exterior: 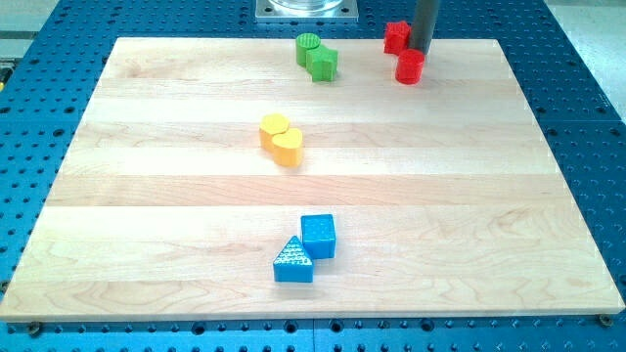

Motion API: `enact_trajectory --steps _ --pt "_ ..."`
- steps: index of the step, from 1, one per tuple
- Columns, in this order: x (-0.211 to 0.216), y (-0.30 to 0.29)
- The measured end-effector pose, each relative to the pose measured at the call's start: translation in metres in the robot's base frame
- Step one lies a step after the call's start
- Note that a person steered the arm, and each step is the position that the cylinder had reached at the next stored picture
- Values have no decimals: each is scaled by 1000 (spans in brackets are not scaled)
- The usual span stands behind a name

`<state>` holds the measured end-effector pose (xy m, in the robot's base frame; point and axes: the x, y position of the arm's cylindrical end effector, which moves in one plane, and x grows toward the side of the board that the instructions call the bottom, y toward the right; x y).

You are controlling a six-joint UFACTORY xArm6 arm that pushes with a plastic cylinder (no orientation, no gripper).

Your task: Make the triangle shape with the red star and green blocks at the top center of board

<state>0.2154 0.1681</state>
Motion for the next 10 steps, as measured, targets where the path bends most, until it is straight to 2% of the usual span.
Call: enact_trajectory --steps 1,3,5,8,9,10 --pt "-8 0" --pt "-19 41" --pt "-24 40" --pt "-18 -51" --pt "9 -138" --pt "45 -189"
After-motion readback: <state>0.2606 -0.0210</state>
